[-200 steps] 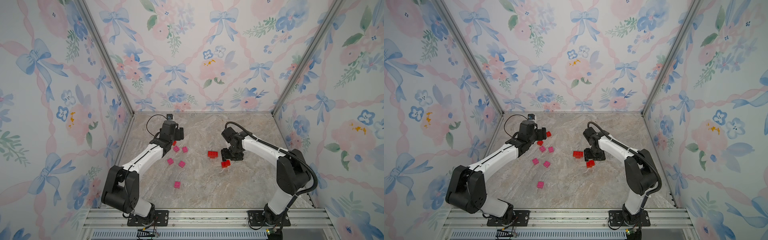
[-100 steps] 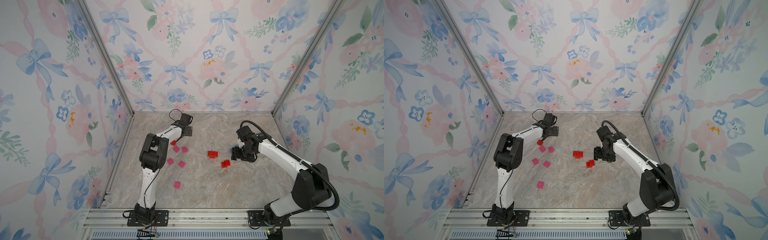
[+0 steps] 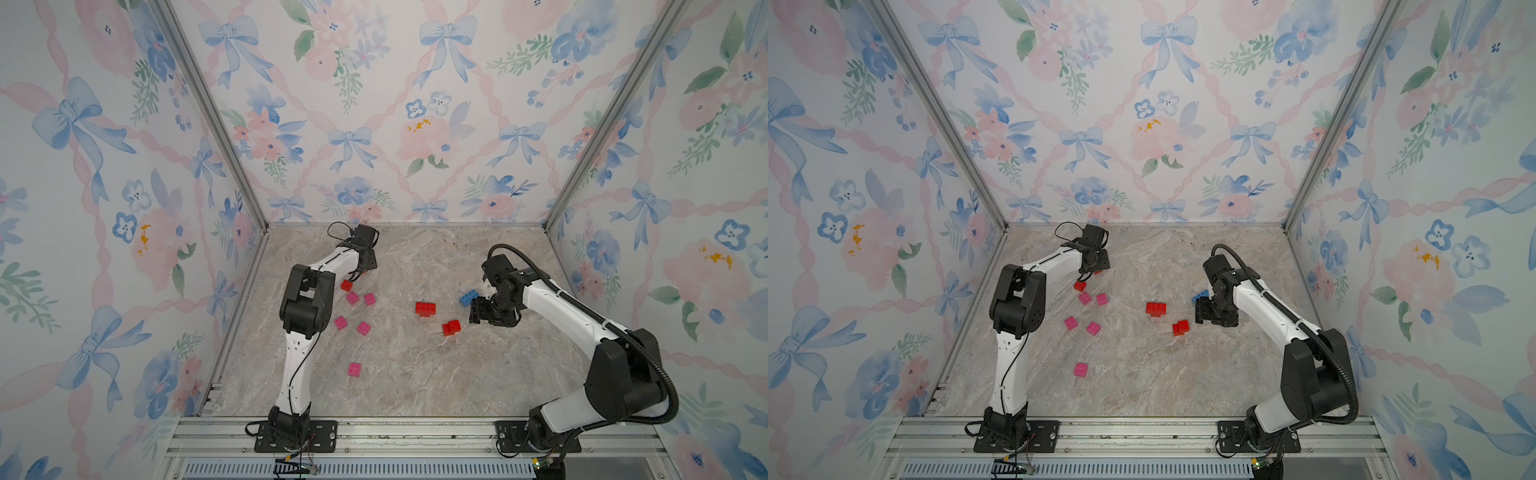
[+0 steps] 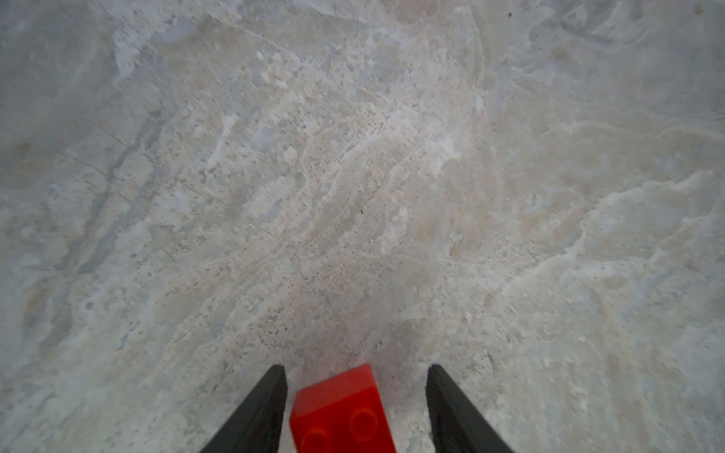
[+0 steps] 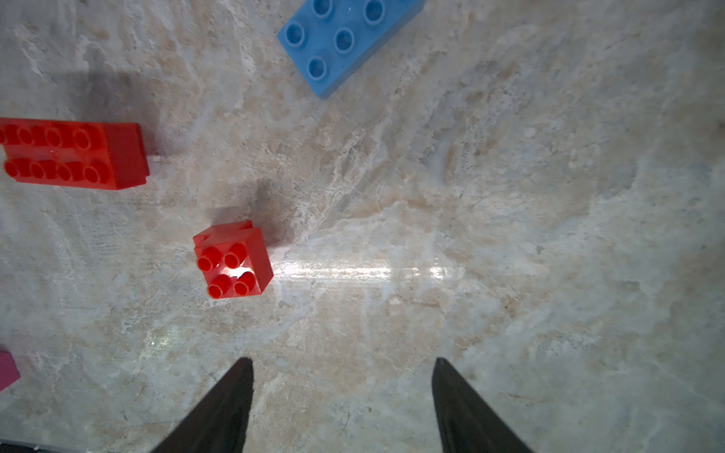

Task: Assemble the letter v with lego
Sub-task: Pick up the lego brick from the center of the board, then place the lego brick at the center of the board.

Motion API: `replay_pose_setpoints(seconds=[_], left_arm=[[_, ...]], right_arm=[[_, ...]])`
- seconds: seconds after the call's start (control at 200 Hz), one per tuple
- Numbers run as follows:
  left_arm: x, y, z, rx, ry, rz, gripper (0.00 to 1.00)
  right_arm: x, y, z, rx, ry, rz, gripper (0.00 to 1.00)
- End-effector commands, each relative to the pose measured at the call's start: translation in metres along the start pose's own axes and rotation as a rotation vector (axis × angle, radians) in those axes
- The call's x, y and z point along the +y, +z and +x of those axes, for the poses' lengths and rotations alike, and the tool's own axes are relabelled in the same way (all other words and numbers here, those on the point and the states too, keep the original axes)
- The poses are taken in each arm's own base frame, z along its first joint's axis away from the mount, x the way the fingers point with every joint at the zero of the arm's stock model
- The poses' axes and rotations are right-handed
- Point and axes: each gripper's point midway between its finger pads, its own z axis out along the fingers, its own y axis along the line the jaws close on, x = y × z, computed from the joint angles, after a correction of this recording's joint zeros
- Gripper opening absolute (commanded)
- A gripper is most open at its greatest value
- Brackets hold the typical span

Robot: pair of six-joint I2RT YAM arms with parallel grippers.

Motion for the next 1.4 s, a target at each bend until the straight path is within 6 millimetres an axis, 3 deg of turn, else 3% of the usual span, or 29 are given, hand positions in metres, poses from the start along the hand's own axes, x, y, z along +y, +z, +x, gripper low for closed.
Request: replay_pose_setpoints(seconds=[0.0,0.315,0.43,0.535,0.615,0.73,0.87,0.97,1.09,1.365,1.395], left_arm=[[0.007,0.008,0.018,0.053,-0.020,-0.019,0.58],[0.008,0.003,0.021,0.036,0.014,-0.058,0.34],[0.002,-0.018,0.013,0.003,0.038,-0.052,0.23],[-0.012,-0.059,0.011,-0.028,0.070,-0.026,0.14],[-0.028,-0.101,0.032,-0.042,0.099,0.019,0.11],[-0.042,-0.155,0.088,-0.030,0.101,0.085,0.02],[-0.055,-0.186,0.170,0.031,0.088,0.137,0.00],[-0.064,-0.192,0.214,0.064,0.085,0.142,0.00],[-0.071,-0.184,0.247,0.103,0.123,0.128,0.00],[-0.080,-0.161,0.275,0.186,0.172,0.155,0.00],[-0.081,-0.159,0.278,0.196,0.179,0.158,0.05]], right_arm=[[-0.006,-0.007,0.003,-0.010,-0.003,-0.006,0.72],[-0.010,-0.004,0.006,-0.005,0.003,-0.003,0.71],[-0.014,-0.006,0.003,-0.022,0.024,-0.006,0.71],[-0.021,-0.008,-0.002,-0.041,0.076,-0.018,0.70],[-0.029,-0.008,-0.003,-0.053,0.117,-0.022,0.70],[-0.034,-0.005,-0.004,-0.066,0.139,-0.029,0.69],[-0.033,-0.002,-0.004,-0.069,0.123,-0.035,0.69],[-0.032,-0.002,-0.003,-0.067,0.114,-0.038,0.68],[-0.033,-0.001,-0.002,-0.069,0.108,-0.037,0.68],[-0.035,-0.005,0.001,-0.072,0.113,-0.024,0.69],[-0.036,-0.006,0.002,-0.075,0.114,-0.020,0.69]])
